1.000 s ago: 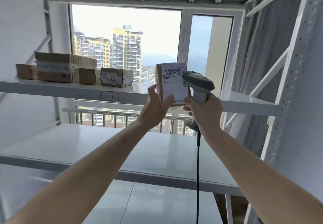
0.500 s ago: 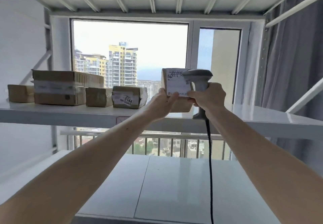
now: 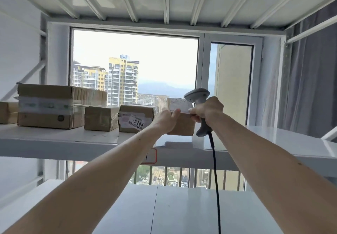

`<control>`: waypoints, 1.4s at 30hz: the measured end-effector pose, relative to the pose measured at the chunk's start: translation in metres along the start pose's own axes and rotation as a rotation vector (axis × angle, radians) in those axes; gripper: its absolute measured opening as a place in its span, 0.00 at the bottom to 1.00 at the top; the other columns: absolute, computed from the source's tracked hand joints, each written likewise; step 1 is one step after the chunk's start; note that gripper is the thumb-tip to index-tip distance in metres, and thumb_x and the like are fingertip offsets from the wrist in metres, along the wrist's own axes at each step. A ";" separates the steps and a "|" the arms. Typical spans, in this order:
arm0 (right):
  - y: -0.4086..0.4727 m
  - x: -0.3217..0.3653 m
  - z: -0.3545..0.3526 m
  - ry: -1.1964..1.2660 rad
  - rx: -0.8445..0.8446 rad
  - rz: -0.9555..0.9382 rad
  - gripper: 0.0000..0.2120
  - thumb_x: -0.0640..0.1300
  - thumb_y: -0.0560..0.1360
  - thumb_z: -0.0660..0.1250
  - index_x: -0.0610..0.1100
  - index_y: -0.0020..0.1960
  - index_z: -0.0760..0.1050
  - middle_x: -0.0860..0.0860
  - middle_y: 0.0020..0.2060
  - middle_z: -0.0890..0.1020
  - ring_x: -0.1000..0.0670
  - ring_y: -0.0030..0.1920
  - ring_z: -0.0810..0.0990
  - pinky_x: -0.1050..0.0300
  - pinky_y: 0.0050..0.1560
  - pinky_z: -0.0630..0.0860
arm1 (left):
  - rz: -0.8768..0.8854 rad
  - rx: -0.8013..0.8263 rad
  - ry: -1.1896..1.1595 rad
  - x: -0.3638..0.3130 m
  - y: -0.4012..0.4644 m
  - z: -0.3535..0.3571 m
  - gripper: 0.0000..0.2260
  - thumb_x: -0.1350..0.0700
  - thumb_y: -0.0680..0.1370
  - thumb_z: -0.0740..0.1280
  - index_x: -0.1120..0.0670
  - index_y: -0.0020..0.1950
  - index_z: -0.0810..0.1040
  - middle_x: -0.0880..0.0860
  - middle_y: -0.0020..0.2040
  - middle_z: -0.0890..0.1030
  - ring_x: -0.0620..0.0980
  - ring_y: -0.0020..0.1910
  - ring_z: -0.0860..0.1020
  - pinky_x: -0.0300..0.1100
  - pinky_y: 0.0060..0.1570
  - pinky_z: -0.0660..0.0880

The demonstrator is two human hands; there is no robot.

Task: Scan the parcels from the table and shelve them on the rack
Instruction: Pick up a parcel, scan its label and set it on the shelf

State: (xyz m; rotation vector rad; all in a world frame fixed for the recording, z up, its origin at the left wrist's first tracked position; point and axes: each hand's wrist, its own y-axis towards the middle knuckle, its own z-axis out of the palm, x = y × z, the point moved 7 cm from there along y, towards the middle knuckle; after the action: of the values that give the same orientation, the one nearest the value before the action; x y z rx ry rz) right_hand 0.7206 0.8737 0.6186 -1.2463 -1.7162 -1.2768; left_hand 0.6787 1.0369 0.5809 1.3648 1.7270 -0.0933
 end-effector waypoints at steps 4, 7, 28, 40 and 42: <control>0.015 0.000 0.017 -0.021 0.046 0.011 0.12 0.36 0.70 0.79 0.35 0.44 0.77 0.41 0.34 0.84 0.46 0.29 0.84 0.55 0.32 0.83 | -0.046 -0.031 -0.045 0.006 0.014 0.000 0.28 0.46 0.86 0.55 0.65 0.77 0.55 0.64 0.66 0.75 0.59 0.59 0.76 0.46 0.49 0.69; 0.022 -0.001 0.027 -0.031 0.085 0.043 0.11 0.34 0.69 0.79 0.34 0.41 0.76 0.38 0.36 0.84 0.43 0.34 0.85 0.47 0.42 0.85 | -0.067 -0.025 -0.031 0.009 0.019 0.001 0.28 0.48 0.86 0.54 0.66 0.78 0.52 0.66 0.70 0.72 0.62 0.67 0.73 0.50 0.57 0.69; 0.042 -0.001 0.040 -0.082 0.086 0.036 0.13 0.37 0.69 0.80 0.34 0.49 0.79 0.38 0.37 0.85 0.43 0.33 0.87 0.52 0.33 0.83 | 0.016 -0.066 0.275 0.005 0.020 0.000 0.19 0.51 0.86 0.55 0.61 0.72 0.59 0.64 0.66 0.73 0.62 0.61 0.76 0.53 0.55 0.73; 0.000 -0.005 -0.034 -0.063 -0.089 -0.021 0.20 0.42 0.73 0.77 0.35 0.59 0.76 0.43 0.36 0.84 0.50 0.25 0.84 0.61 0.22 0.76 | 0.422 -0.201 0.526 -0.057 -0.030 -0.013 0.19 0.46 0.85 0.54 0.58 0.69 0.68 0.60 0.63 0.75 0.60 0.63 0.73 0.53 0.51 0.73; -0.017 -0.012 -0.059 -0.046 -0.138 -0.023 0.20 0.43 0.72 0.77 0.35 0.59 0.76 0.43 0.36 0.85 0.50 0.26 0.84 0.60 0.24 0.78 | 0.479 -0.196 0.428 -0.073 -0.046 -0.008 0.19 0.46 0.85 0.55 0.57 0.69 0.68 0.59 0.65 0.75 0.58 0.65 0.72 0.53 0.52 0.73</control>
State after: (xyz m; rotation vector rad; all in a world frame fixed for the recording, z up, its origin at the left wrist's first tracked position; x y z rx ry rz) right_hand 0.7065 0.8123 0.6204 -1.3484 -1.7029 -1.4106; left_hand 0.6360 0.9693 0.6143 1.6909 1.6350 0.6600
